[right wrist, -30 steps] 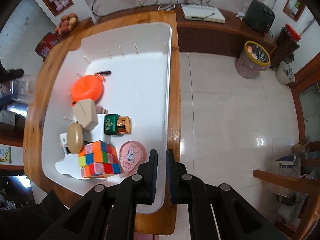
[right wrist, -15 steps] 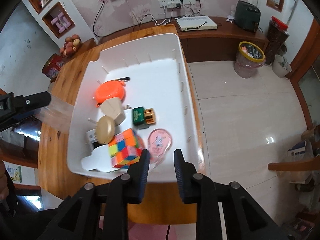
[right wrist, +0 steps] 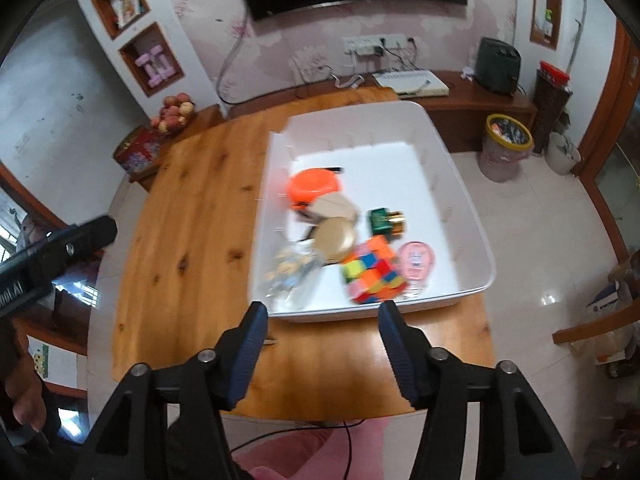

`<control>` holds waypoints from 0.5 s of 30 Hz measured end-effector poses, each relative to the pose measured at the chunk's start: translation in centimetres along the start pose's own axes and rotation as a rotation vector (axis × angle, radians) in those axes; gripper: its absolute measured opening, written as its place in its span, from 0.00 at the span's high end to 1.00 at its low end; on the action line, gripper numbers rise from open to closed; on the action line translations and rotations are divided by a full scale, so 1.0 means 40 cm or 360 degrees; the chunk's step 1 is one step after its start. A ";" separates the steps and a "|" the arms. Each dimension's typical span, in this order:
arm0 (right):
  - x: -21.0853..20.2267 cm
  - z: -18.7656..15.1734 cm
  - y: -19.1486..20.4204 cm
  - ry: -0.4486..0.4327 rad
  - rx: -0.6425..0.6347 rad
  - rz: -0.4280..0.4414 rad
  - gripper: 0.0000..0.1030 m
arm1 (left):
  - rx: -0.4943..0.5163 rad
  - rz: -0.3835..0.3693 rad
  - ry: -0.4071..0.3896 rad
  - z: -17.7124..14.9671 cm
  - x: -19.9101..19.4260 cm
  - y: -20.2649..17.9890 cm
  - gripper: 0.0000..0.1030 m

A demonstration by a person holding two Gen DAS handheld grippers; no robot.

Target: Organize rigid objects

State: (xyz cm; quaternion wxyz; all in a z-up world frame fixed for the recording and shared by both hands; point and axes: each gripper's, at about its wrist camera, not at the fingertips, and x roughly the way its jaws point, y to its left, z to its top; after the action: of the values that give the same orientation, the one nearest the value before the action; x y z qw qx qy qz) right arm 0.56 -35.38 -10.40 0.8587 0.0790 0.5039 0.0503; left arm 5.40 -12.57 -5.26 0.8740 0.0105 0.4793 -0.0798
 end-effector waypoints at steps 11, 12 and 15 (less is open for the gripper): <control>-0.144 -0.045 0.195 -0.0212 -0.0104 0.0051 0.26 | -0.0145 0.0117 -0.0252 -0.101 -0.170 0.139 0.21; -0.159 -0.047 0.209 -0.0238 -0.0117 0.0056 0.25 | -0.0161 0.0129 -0.0264 -0.106 -0.179 0.147 0.21; -0.196 -0.055 0.244 -0.0306 -0.0169 0.0014 0.25 | -0.0202 0.0133 -0.0285 -0.117 -0.201 0.167 0.19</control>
State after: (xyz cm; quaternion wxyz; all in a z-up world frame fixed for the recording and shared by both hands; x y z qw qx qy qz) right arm -5.26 -26.89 -2.91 0.9058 0.0400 0.4155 0.0728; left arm -1.74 -4.49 -1.43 0.9148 -0.0321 0.4025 -0.0132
